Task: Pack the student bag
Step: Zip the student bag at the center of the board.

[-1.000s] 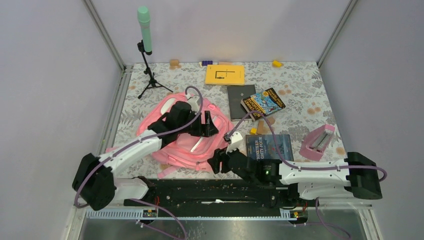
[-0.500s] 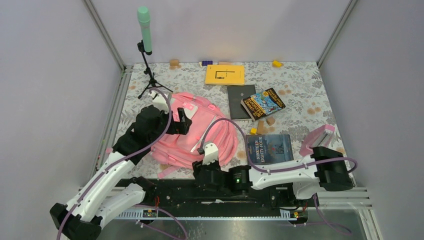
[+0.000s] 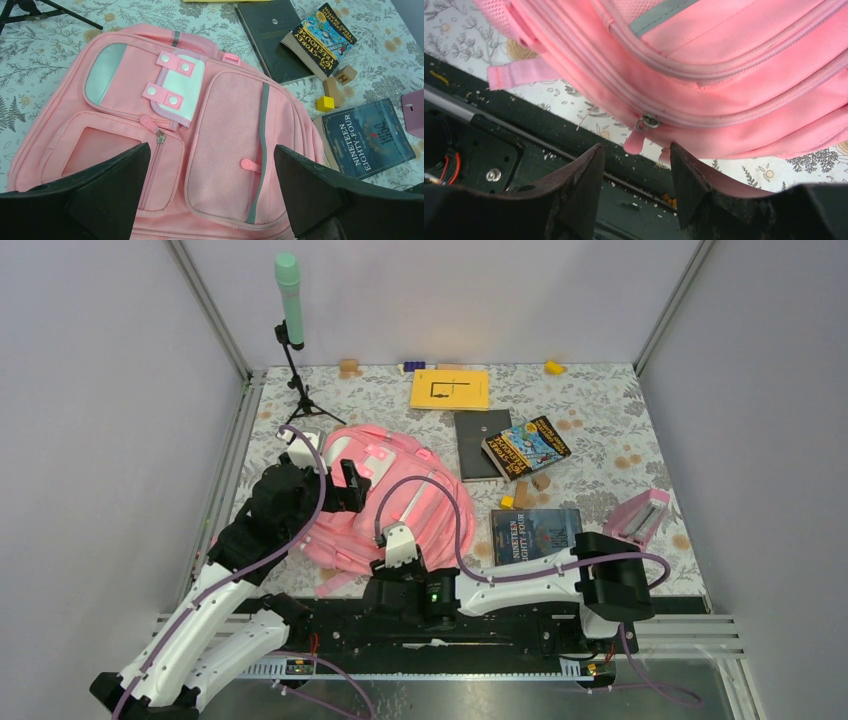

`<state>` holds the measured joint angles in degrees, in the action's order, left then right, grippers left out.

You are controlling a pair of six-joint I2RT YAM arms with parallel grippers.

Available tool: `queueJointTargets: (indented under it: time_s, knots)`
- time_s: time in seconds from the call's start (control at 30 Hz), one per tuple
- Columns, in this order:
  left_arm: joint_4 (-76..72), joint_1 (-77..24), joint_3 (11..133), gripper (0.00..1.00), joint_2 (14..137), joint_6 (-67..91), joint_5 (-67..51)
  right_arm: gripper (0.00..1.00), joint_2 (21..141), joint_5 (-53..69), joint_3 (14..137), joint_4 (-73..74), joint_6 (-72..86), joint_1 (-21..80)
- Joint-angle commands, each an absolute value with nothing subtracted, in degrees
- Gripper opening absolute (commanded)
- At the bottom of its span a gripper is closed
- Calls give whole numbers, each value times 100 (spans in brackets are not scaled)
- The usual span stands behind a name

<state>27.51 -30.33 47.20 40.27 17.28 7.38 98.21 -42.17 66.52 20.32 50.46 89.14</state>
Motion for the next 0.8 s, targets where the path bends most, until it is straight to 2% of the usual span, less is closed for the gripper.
queueJointTargets:
  time_s: [0.0, 0.3, 0.5, 0.67, 0.77]
  knots:
    - [2619, -3023, 4715, 99, 3969, 1617, 895, 57, 10053, -4495, 7001, 2207, 5120, 8711]
    - [2610, -3023, 4711, 99, 4009, 1617, 866, 51, 10644, -4662, 7360, 2208, 4698, 8512]
    - [2611, -3023, 4703, 99, 4011, 1626, 861, 32, 10775, -4663, 7232, 2210, 4797, 8431]
    - [2610, -3023, 4685, 99, 3999, 1626, 861, 3, 10504, -4689, 7081, 2211, 4884, 8430]
    - [2602, -3023, 4676, 99, 4011, 1606, 854, 0, 10197, -4688, 6911, 2170, 4763, 8417]
